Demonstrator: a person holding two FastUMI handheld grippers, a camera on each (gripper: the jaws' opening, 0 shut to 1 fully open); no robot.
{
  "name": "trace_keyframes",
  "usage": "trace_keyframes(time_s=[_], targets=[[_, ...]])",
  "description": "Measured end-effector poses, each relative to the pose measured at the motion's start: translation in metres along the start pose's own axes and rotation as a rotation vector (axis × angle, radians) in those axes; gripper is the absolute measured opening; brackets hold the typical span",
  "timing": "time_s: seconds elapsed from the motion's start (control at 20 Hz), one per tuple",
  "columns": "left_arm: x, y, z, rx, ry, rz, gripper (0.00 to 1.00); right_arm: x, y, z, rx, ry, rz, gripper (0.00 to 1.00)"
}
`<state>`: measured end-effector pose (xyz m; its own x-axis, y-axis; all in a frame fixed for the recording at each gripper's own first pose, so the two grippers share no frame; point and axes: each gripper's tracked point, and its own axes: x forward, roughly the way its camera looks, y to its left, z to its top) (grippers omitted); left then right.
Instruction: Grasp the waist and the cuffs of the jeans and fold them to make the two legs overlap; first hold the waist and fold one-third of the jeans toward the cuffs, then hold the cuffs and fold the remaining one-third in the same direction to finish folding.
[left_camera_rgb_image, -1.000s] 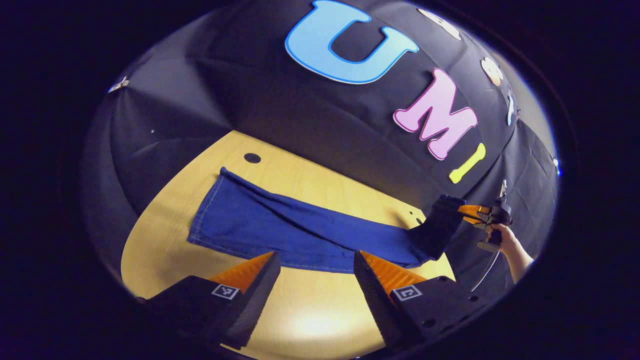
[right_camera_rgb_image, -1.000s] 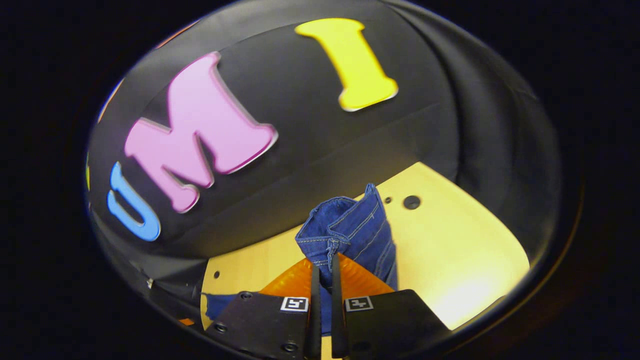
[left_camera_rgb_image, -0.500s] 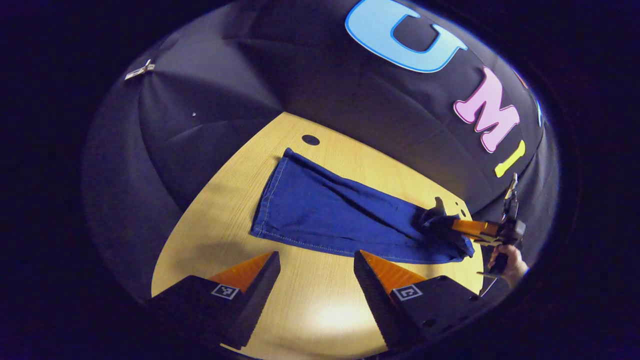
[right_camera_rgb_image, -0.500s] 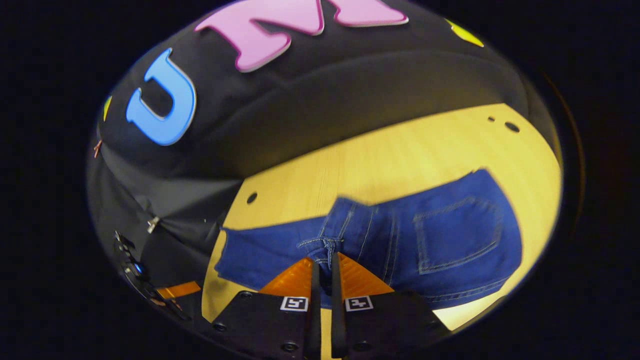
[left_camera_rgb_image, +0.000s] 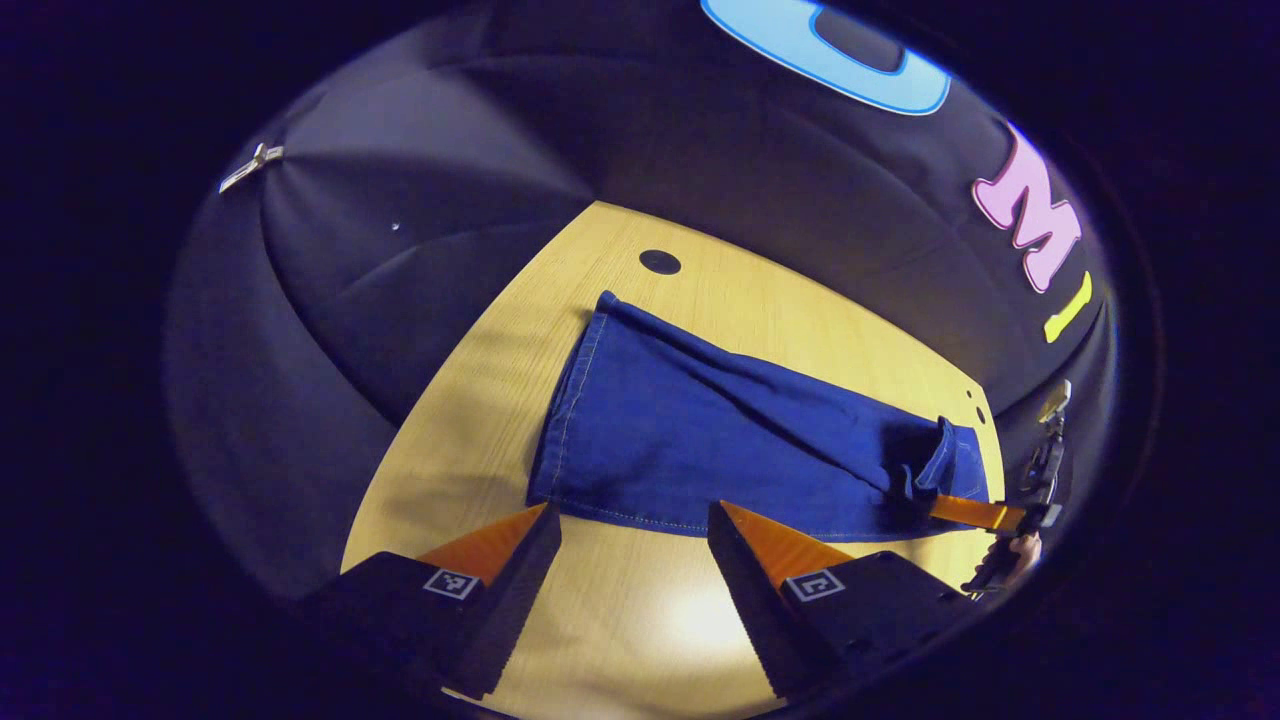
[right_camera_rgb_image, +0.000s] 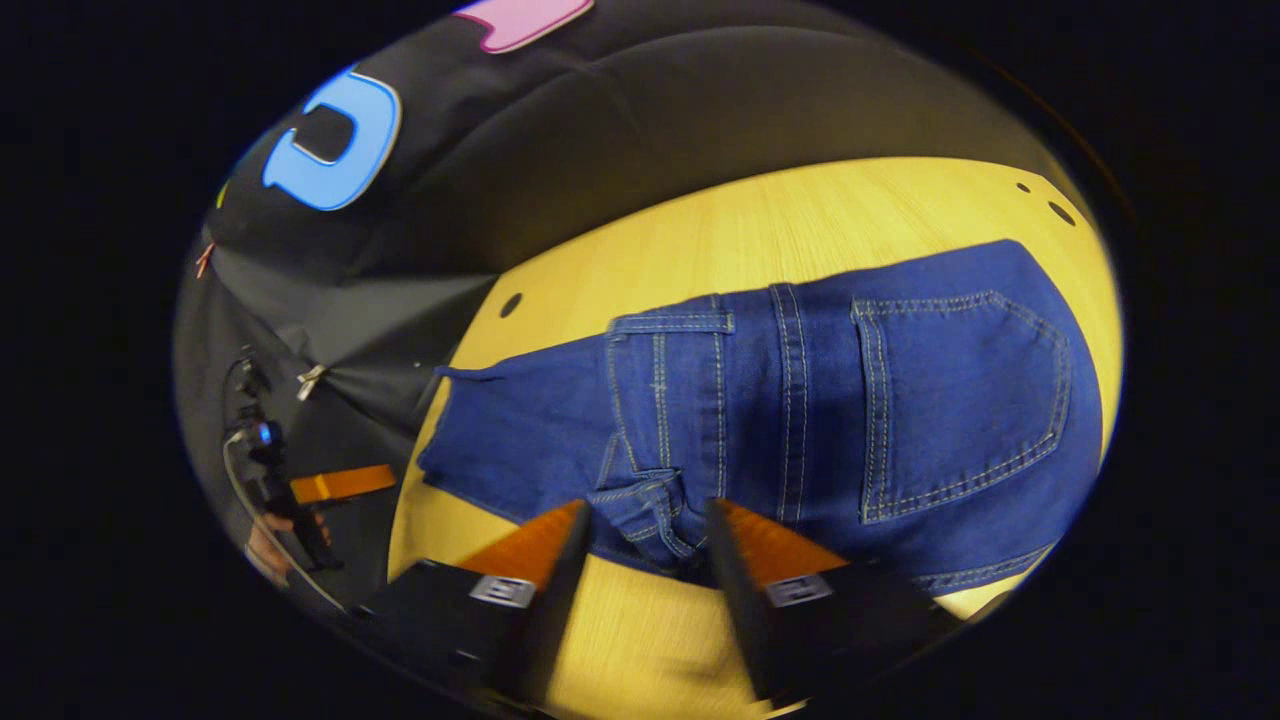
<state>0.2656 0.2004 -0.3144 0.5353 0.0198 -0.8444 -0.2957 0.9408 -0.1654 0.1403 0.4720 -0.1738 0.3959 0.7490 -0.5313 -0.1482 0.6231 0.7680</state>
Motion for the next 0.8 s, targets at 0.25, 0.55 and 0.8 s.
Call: trace_keyframes(time_s=[0.25,0.55,0.8], targets=[[0.032,0.017,0.023,-0.169,0.182,0.015,0.95,-0.085,0.018,0.008,-0.116,-0.07,0.084,0.86],[0.061,0.021,0.009,-0.072,0.41,0.161,0.95,-0.17,-0.004,-0.01,-0.092,-0.069,0.064,0.85],[0.076,-0.022,0.004,0.142,0.542,0.176,0.86,-0.19,-0.03,-0.025,-0.063,-0.061,-0.005,0.86]])
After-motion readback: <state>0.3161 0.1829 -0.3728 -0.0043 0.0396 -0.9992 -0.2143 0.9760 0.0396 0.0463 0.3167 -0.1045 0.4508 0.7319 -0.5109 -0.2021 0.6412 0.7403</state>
